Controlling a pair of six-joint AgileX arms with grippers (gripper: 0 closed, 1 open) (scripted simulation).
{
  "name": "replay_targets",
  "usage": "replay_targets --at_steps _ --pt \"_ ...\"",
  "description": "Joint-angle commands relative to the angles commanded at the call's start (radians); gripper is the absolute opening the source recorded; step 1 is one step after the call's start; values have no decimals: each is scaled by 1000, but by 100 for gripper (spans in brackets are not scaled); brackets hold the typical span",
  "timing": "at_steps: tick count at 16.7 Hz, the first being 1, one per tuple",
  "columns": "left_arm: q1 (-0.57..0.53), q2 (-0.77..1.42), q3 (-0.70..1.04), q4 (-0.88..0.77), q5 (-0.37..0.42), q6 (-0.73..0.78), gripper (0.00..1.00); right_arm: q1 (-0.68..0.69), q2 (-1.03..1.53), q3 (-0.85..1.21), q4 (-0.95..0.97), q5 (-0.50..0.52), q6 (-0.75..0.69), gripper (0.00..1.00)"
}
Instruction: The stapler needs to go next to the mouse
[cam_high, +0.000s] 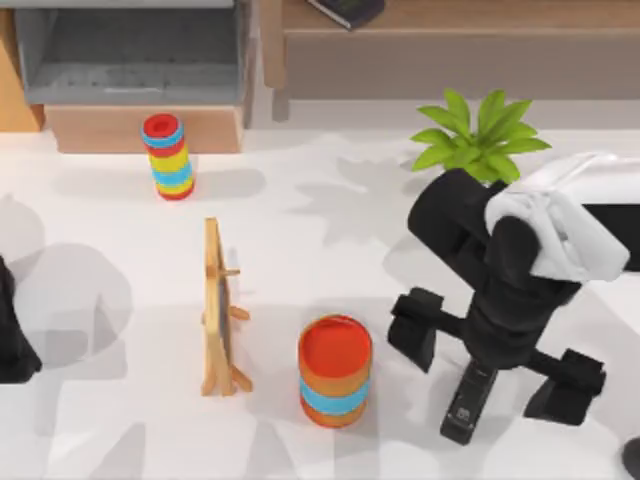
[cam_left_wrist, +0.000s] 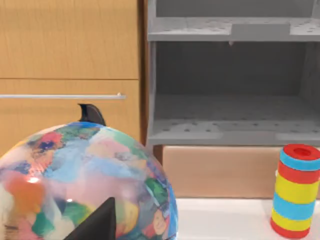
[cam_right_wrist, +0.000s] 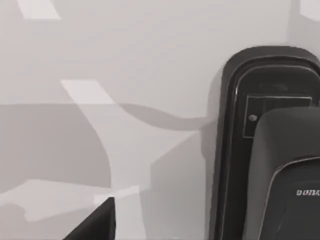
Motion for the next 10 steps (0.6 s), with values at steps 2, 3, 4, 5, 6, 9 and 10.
replay_targets --at_steps 2,3,4,5,6,9,10 --pt "0 0 0 0 0 0 100 3 15 -4 20 -1 1 100" --pt "0 0 0 0 0 0 100 4 19 -4 23 -1 0 100" --pt "0 0 0 0 0 0 100 3 20 -4 24 -1 0 100" --pt "0 0 0 0 0 0 100 3 20 -4 24 -1 0 100" --pt "0 0 0 0 0 0 100 3 20 -4 24 -1 0 100" --pt "0 0 0 0 0 0 100 3 20 -4 24 -1 0 85" --pt "0 0 0 0 0 0 100 3 20 -4 24 -1 0 77"
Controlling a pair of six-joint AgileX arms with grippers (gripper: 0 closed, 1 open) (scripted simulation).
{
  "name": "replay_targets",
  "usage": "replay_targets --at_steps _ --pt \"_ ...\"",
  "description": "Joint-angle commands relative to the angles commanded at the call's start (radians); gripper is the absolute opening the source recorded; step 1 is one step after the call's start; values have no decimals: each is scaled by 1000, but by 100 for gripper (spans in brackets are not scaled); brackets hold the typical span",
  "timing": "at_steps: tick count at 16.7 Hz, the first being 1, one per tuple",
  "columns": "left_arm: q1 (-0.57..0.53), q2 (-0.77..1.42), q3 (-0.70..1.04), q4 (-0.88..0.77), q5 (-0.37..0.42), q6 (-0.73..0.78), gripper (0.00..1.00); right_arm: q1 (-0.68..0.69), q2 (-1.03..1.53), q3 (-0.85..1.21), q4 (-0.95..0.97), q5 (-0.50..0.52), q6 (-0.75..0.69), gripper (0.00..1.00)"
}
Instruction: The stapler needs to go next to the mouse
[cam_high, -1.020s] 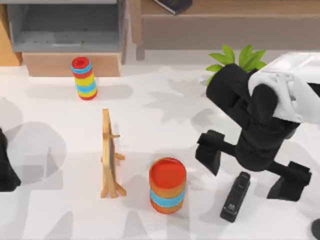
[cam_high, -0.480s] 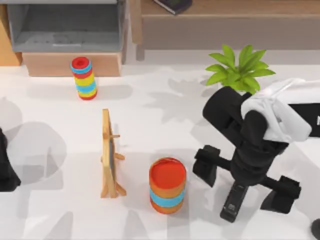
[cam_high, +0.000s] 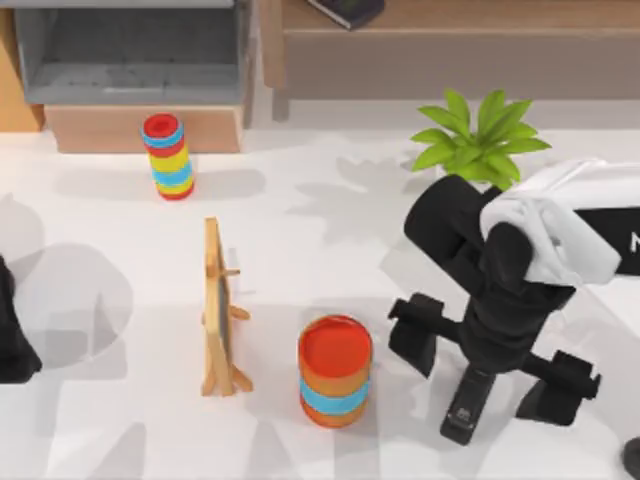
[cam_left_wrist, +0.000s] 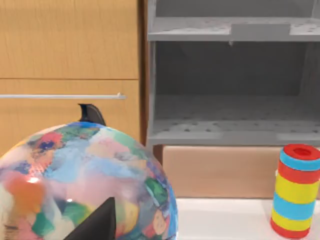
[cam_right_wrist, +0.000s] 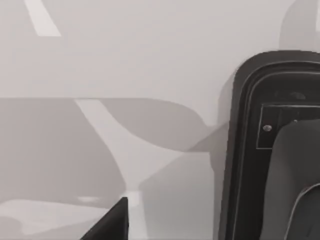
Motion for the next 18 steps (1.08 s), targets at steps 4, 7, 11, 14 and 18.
replay_targets --at_steps 4,7,11,14,18 --pt "0 0 0 0 0 0 100 0 0 0 0 0 0 47" --pt "0 0 0 0 0 0 100 0 0 0 0 0 0 25" --pt "0 0 0 0 0 0 100 0 0 0 0 0 0 0" --pt "0 0 0 0 0 0 100 0 0 0 0 0 0 0" --pt "0 0 0 0 0 0 100 0 0 0 0 0 0 0"
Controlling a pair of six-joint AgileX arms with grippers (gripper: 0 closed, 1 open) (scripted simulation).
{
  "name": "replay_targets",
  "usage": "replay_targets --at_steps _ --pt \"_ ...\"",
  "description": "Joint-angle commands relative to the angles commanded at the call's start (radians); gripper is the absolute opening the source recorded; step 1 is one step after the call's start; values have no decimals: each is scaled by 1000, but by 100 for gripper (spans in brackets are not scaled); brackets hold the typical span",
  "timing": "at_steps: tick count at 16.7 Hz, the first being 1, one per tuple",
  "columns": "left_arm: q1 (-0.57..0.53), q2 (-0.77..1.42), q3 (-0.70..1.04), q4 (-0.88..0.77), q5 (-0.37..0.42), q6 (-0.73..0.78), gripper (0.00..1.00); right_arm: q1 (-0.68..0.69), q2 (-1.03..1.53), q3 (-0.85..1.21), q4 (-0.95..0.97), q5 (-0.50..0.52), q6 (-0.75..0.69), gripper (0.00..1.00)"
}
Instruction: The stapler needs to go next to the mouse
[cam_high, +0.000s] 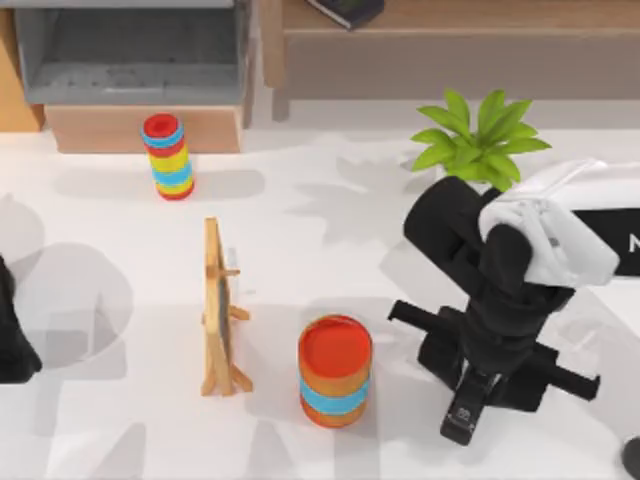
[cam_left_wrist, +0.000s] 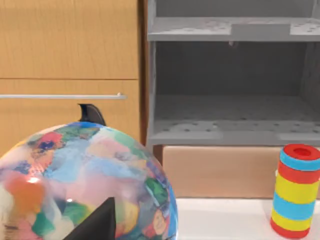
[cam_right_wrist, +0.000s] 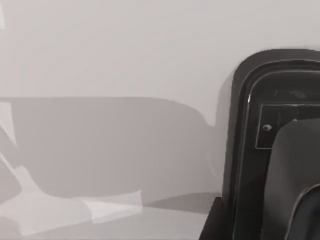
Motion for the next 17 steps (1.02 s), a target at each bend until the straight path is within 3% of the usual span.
replay_targets --at_steps 17 --pt "0 0 0 0 0 0 100 -5 -56 58 -114 1 2 0"
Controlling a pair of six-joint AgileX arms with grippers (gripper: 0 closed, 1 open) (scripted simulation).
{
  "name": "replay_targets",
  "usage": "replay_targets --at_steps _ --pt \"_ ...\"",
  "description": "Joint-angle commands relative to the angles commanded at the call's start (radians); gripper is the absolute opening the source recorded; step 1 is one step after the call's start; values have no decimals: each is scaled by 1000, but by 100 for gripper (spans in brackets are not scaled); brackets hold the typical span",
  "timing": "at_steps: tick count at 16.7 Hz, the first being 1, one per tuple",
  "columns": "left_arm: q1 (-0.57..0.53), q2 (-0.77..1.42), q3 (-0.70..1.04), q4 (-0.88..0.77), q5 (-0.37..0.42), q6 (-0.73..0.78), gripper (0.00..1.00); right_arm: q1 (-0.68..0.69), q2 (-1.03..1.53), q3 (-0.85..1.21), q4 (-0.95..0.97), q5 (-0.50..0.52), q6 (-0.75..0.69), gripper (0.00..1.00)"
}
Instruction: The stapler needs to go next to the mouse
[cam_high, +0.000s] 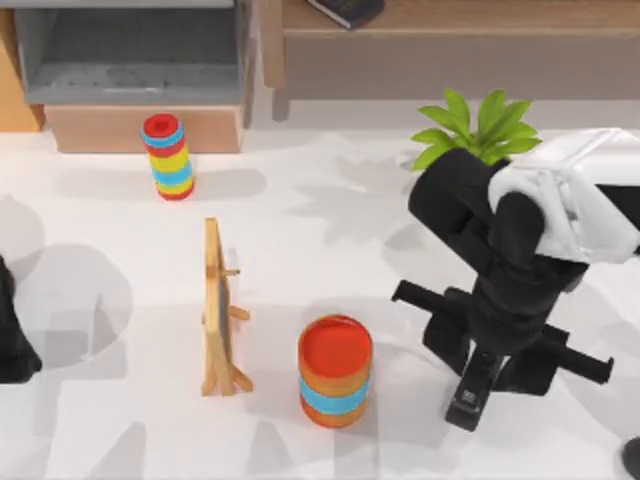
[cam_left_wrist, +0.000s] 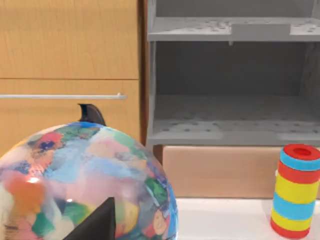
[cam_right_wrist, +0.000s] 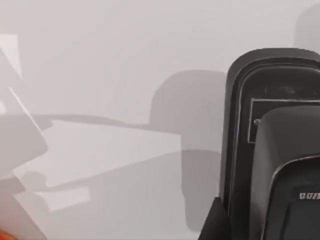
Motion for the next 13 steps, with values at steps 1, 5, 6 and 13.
replay_targets --at_steps 1,5,6,13 --pt "0 0 0 0 0 0 100 -2 -1 1 0 0 -2 0" --pt "0 0 0 0 0 0 100 -82 -22 17 16 9 -110 0" --pt "0 0 0 0 0 0 100 -116 -26 19 23 11 -161 0" --pt "0 0 0 0 0 0 100 -397 -53 35 44 -4 -659 0"
